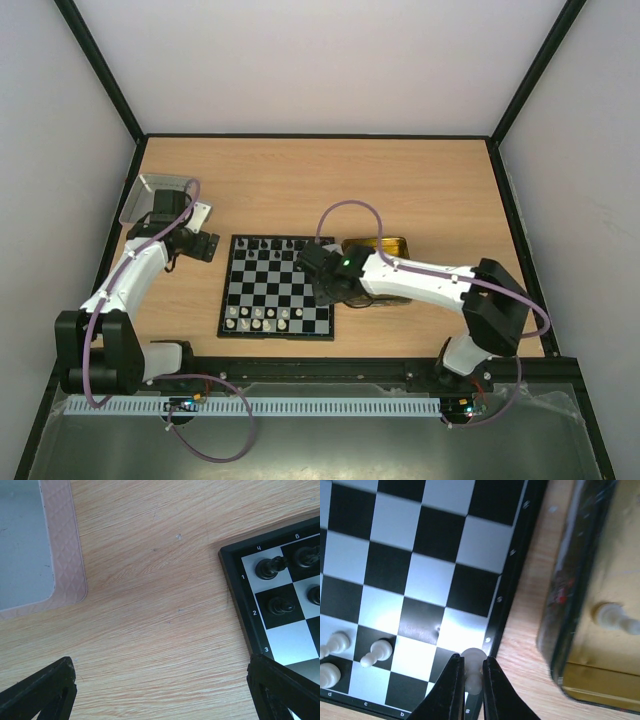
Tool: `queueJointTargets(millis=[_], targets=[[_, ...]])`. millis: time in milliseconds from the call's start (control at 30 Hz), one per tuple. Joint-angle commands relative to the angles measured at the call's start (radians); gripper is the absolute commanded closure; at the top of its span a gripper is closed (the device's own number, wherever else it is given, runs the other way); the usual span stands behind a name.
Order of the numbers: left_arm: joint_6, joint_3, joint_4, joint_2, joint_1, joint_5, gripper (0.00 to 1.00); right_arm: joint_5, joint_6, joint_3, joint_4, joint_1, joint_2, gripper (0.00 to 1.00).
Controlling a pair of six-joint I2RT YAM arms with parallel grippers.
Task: Set up the chess pieces on the board
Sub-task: Place the chess piece on the chessboard.
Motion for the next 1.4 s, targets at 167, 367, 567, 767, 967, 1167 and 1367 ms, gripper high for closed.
queueJointTargets(millis=[167,367,567,767,967,1167,1367], targets=[[-0.009,0.015,-0.007,0.003,-0.001,-0.003,0.06,-0.03,0.051,0.039,0.035,0.085,0.097,0.93],[-0.009,0.011,-0.006,0.0,-0.001,-0.003,0.06,-0.041,0.044,0.094,0.039,0.111,0.153,0.93],[-0.009,0.007,-0.005,-0.002,-0.001,-0.003,0.06,-0.051,0.045,0.099,0.042,0.132,0.175,0.93],[-0.011,0.003,-0.003,-0.003,-0.001,-0.001,0.07,-0.054,0.051,0.079,0.054,0.137,0.172,0.93],[-0.011,0.001,-0.003,-0.007,-0.001,-0.001,0.06,-0.054,0.053,0.073,0.059,0.138,0.178,0.93],[-0.008,-0.008,0.0,-0.01,-0.001,-0.005,0.06,-0.062,0.054,0.053,0.07,0.138,0.183,0.93],[-0.007,-0.005,0.0,-0.009,-0.001,-0.006,0.06,-0.061,0.053,0.042,0.07,0.138,0.18,0.93]])
